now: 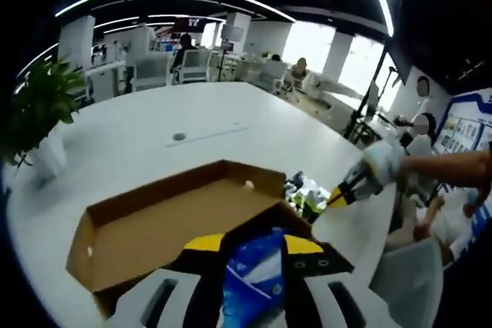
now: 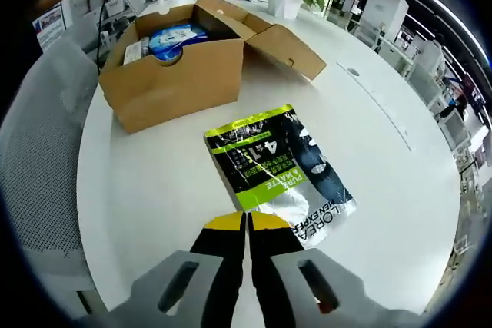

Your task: Operate the shoe box by opening the lid, removing the specified soft item, and placing it in the target area until the item is outside and the box remains undamaged.

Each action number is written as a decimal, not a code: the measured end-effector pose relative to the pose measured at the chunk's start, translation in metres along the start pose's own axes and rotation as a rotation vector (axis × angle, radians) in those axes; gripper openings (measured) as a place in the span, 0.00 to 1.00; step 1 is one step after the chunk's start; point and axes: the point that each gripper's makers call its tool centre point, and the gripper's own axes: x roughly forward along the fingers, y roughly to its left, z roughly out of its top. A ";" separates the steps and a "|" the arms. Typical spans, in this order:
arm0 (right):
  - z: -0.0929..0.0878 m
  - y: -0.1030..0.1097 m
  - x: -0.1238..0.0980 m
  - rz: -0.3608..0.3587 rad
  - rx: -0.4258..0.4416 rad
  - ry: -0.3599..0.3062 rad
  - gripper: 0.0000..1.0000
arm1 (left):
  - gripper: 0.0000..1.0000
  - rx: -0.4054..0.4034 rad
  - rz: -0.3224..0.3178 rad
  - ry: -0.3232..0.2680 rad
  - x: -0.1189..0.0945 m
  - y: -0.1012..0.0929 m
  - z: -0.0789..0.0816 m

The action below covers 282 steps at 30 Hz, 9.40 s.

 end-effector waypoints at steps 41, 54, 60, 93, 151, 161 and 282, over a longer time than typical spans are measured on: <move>0.118 0.032 -0.049 -0.074 0.203 -0.249 0.37 | 0.66 0.078 0.083 -0.060 -0.067 0.036 -0.047; 0.159 0.054 -0.031 -0.020 0.179 -0.298 0.39 | 0.65 0.050 0.160 -0.057 -0.088 0.050 -0.067; 0.174 0.061 -0.022 -0.001 0.174 -0.310 0.39 | 0.62 0.032 0.189 -0.046 -0.095 0.055 -0.076; 0.220 0.081 0.069 0.116 0.273 -0.271 0.25 | 0.56 -0.021 0.240 -0.061 -0.113 0.059 -0.099; 0.233 0.081 0.073 0.039 0.485 -0.241 0.00 | 0.45 -0.022 0.238 -0.051 -0.105 0.058 -0.096; 0.217 0.069 0.060 0.005 0.487 -0.230 0.00 | 0.41 -0.007 0.211 -0.002 -0.088 0.055 -0.094; 0.180 0.034 -0.029 -0.014 0.553 -0.278 0.00 | 0.01 -0.258 0.063 0.103 -0.017 0.007 -0.056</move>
